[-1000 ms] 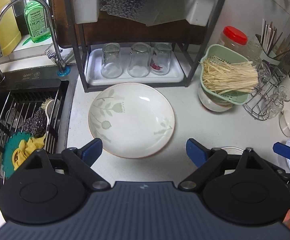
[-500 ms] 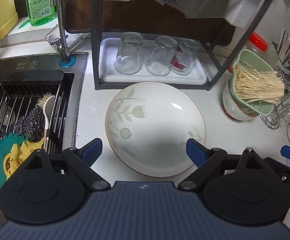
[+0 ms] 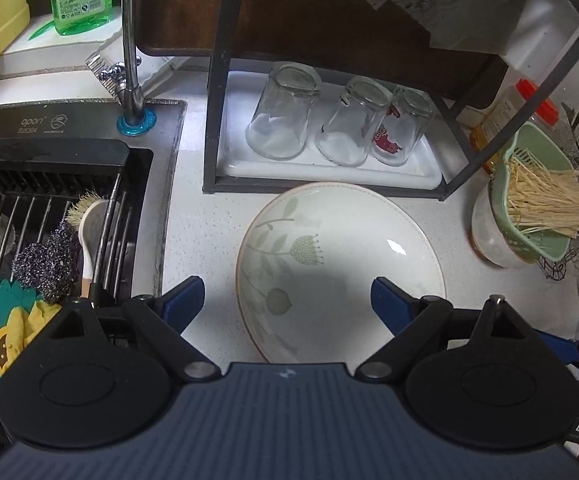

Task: Organize plates and bowls
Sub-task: 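Move both grippers to the small leaf plate by the glass rack and grasp its rim, then lift the small leaf plate with both grippers and carry it toward the stacked plates, then lower the small leaf plate over the stacked plates with both grippers, then set the leaf plate onto the stack and open both grippers, then withdraw both grippers and move them toward the two light-blue plastic bowls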

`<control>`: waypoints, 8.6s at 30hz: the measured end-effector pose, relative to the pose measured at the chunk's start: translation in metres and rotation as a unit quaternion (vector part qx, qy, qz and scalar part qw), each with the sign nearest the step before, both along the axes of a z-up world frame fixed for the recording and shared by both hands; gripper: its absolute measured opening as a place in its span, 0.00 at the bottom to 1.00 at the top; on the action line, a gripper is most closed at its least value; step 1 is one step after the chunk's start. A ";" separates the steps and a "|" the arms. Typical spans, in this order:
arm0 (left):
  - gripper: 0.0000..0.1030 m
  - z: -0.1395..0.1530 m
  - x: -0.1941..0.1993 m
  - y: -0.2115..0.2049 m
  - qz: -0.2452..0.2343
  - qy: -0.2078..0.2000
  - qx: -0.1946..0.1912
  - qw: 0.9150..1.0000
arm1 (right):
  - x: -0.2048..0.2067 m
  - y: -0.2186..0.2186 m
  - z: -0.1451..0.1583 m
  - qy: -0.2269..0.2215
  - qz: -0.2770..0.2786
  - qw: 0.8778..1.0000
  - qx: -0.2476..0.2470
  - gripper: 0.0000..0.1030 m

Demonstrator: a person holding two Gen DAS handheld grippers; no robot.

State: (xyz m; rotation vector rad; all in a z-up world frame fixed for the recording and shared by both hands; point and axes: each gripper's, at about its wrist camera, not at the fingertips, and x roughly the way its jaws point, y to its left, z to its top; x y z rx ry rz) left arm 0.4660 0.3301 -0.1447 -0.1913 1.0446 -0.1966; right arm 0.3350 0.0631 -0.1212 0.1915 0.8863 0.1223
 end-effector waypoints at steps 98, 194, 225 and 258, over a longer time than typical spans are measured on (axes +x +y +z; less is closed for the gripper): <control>0.24 -0.001 -0.028 -0.099 -0.234 0.098 -0.071 0.965 | -0.082 -0.078 -0.009 0.054 -0.177 0.979 0.089 0.13; 0.27 0.084 -0.181 -0.241 -0.008 -0.041 -0.014 0.999 | -0.122 -0.223 0.030 -0.094 0.036 0.993 0.061 0.14; 0.58 0.082 -0.286 -0.375 -0.053 -0.060 0.039 0.996 | -0.241 -0.325 0.030 -0.145 0.006 0.989 0.006 0.63; 0.58 -0.003 -0.143 -0.490 -0.208 0.002 -0.035 0.978 | -0.183 -0.398 -0.059 -0.046 -0.179 0.980 0.075 0.49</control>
